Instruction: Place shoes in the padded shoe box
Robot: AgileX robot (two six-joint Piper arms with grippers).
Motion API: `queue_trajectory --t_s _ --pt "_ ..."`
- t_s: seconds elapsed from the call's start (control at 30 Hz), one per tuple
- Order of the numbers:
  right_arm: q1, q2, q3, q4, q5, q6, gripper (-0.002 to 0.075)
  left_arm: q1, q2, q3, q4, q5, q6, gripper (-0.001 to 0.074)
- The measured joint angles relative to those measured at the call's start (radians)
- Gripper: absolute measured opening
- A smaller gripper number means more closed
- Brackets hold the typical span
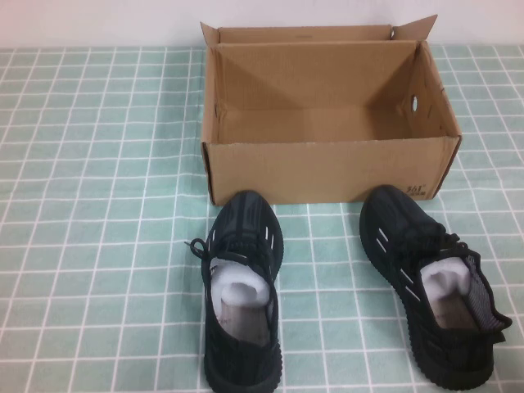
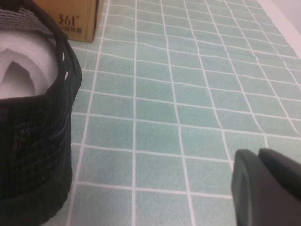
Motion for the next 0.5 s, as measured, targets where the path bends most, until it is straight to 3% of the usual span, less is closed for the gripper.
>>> queue_trajectory --t_s 0.5 --pt "0.0 0.0 0.0 0.002 -0.006 0.0 -0.0008 0.0 0.0 0.0 0.0 0.0 0.0 -0.0004"
